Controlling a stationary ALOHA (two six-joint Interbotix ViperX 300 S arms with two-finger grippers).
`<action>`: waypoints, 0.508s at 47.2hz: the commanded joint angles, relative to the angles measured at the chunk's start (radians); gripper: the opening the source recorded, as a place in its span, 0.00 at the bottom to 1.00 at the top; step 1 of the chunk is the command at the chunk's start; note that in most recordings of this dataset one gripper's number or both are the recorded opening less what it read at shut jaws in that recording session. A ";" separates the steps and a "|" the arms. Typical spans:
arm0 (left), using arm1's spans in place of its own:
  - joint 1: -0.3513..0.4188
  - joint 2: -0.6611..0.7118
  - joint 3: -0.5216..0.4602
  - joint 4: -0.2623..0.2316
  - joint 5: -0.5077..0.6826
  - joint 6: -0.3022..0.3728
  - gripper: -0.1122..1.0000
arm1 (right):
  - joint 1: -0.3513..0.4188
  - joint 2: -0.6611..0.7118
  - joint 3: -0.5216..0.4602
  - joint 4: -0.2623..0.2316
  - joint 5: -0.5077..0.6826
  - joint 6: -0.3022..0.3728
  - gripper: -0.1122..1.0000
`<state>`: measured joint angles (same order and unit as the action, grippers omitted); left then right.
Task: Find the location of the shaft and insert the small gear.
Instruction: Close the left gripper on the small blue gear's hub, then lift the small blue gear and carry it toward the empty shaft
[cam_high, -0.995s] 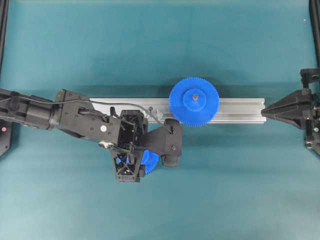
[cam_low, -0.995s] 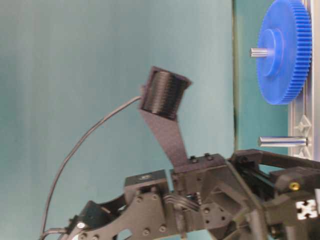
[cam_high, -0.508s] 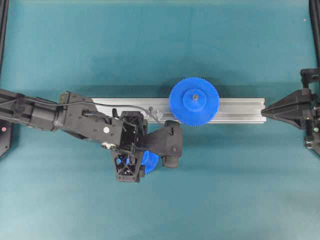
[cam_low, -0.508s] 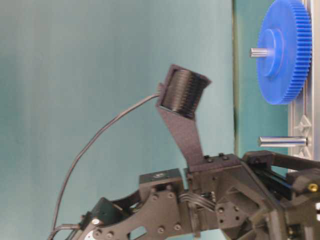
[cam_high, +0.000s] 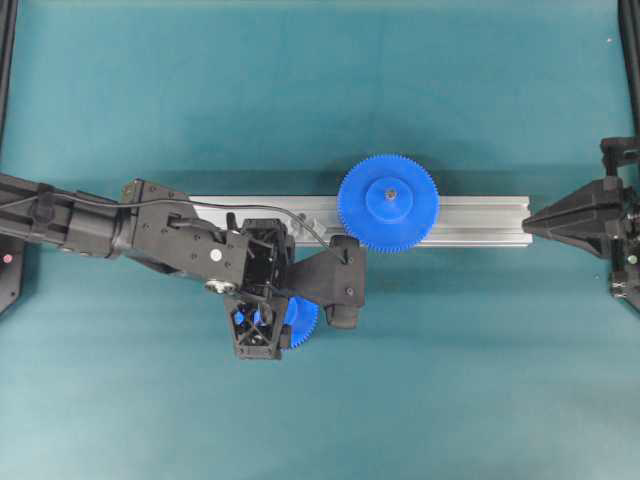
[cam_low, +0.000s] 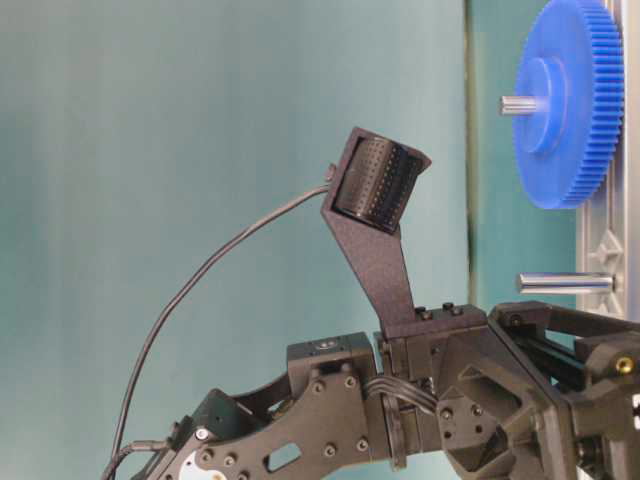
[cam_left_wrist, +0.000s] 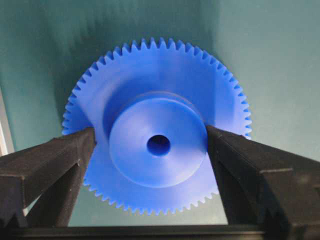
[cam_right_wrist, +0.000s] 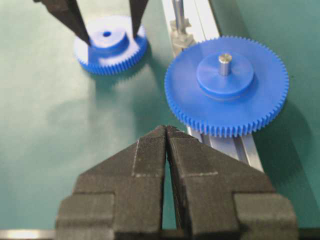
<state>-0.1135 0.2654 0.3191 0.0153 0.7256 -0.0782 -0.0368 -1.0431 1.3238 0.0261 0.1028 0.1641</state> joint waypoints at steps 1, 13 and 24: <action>0.000 -0.011 -0.009 0.002 -0.002 0.000 0.88 | -0.002 0.009 -0.008 0.000 -0.005 0.008 0.15; -0.002 -0.015 -0.021 0.002 0.000 0.009 0.68 | -0.002 0.009 -0.008 0.002 -0.006 0.009 0.15; -0.003 -0.017 -0.034 0.003 0.009 0.012 0.68 | -0.002 0.009 -0.008 0.002 -0.006 0.009 0.15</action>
<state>-0.1197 0.2669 0.3099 0.0153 0.7302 -0.0675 -0.0368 -1.0431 1.3254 0.0261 0.1028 0.1641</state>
